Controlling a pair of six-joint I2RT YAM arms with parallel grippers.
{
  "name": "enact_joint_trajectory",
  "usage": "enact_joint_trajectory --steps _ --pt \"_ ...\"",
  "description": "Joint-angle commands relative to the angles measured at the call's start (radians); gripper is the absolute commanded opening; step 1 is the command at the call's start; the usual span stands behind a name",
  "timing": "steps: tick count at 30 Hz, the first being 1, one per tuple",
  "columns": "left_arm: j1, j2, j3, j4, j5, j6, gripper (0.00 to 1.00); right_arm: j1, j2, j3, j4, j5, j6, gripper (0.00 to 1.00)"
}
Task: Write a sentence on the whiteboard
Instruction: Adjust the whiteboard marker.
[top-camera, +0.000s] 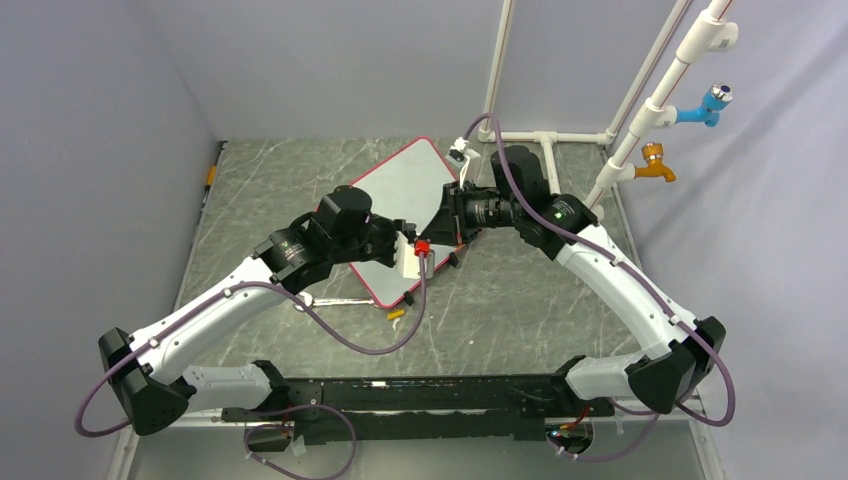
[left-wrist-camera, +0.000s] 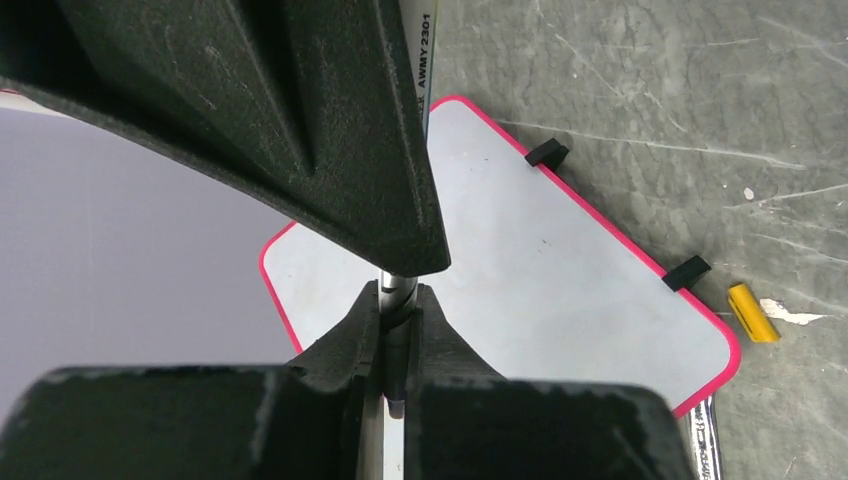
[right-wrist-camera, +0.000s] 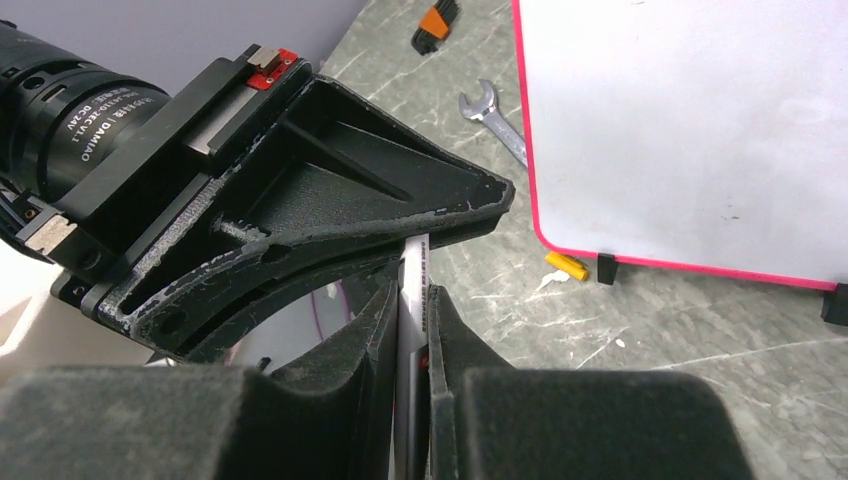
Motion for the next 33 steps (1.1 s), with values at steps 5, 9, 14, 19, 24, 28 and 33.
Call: enact_joint_trajectory --steps 5,9,14,19,24,28,33 --pt "-0.013 0.014 0.057 0.041 -0.079 -0.062 0.0 0.003 -0.088 -0.007 0.081 0.145 0.07 0.36" --pt "-0.013 0.044 0.074 0.049 -0.116 -0.107 0.0 0.003 -0.119 -0.033 0.128 0.178 0.114 0.4" --pt "-0.011 0.054 0.081 0.089 -0.132 -0.16 0.0 0.003 -0.143 -0.049 0.133 0.238 0.134 0.36" --pt "-0.011 0.052 0.094 0.104 -0.12 -0.197 0.0 0.003 -0.151 -0.065 0.143 0.243 0.147 0.35" --pt "-0.012 0.019 0.084 0.115 -0.116 -0.198 0.0 0.0 -0.154 -0.073 0.136 0.267 0.139 0.36" --pt "-0.01 -0.017 0.058 0.12 -0.107 -0.188 0.0 -0.007 -0.154 -0.066 0.125 0.28 0.126 0.4" --pt "-0.012 -0.034 0.035 0.118 -0.106 -0.192 0.0 -0.006 -0.133 -0.049 0.116 0.246 0.114 0.43"
